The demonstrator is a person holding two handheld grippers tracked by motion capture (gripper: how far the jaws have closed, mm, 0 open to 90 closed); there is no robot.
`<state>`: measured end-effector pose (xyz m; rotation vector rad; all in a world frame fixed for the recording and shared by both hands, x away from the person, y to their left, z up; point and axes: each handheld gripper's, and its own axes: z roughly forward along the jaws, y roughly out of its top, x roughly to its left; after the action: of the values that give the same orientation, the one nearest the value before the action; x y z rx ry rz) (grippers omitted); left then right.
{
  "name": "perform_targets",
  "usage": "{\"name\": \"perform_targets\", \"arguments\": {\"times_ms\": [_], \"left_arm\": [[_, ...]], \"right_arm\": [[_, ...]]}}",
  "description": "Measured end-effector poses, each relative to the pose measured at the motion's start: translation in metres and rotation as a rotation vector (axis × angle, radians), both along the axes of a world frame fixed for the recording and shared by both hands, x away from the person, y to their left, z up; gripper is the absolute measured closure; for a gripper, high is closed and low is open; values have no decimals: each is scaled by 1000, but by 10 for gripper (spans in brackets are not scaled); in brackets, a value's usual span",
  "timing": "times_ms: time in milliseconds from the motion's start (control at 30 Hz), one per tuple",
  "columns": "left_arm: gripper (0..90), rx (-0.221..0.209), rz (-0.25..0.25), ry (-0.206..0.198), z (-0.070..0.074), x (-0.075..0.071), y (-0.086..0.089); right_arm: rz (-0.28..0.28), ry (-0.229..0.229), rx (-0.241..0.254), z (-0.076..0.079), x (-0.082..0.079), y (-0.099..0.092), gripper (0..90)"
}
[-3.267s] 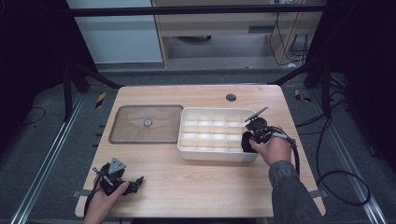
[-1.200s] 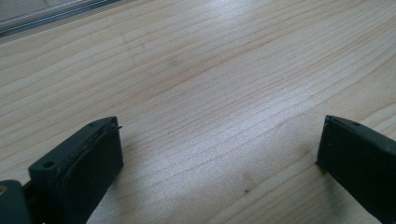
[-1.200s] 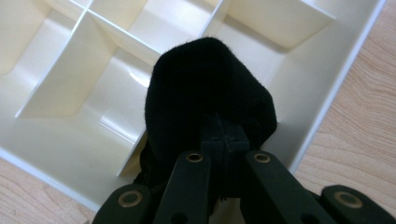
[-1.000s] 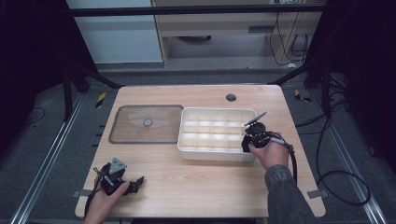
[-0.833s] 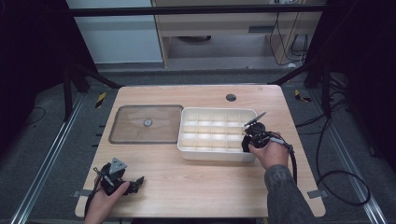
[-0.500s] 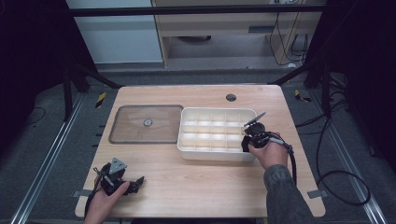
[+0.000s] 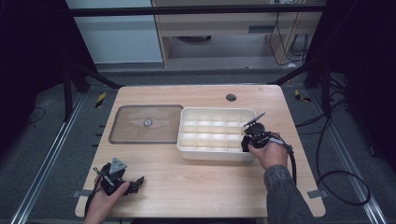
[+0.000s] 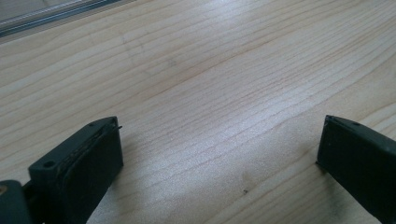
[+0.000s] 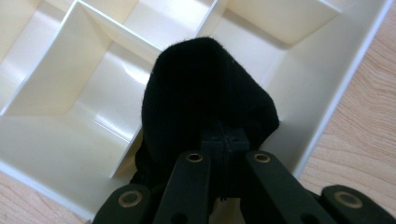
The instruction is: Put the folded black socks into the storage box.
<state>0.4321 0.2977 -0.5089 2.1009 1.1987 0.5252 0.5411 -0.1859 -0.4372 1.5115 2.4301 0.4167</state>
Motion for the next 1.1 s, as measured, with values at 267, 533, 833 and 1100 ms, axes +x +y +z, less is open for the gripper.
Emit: {"name": "perform_targets", "arguments": {"times_ms": [267,533,833,1100], "left_arm": [[0,-3,1,-1,0,0,0],[0,-6,2,-2,0,0,0],[0,-4,0,-2,0,0,0],[0,-5,0,-1,0,0,0]], "right_arm": [[18,-10,-21,2,0,1,900],[18,-18,-19,4,-1,-1,900],[24,-47,-3,12,-6,-3,900],[40,-89,35,24,-15,-1,900]]}}
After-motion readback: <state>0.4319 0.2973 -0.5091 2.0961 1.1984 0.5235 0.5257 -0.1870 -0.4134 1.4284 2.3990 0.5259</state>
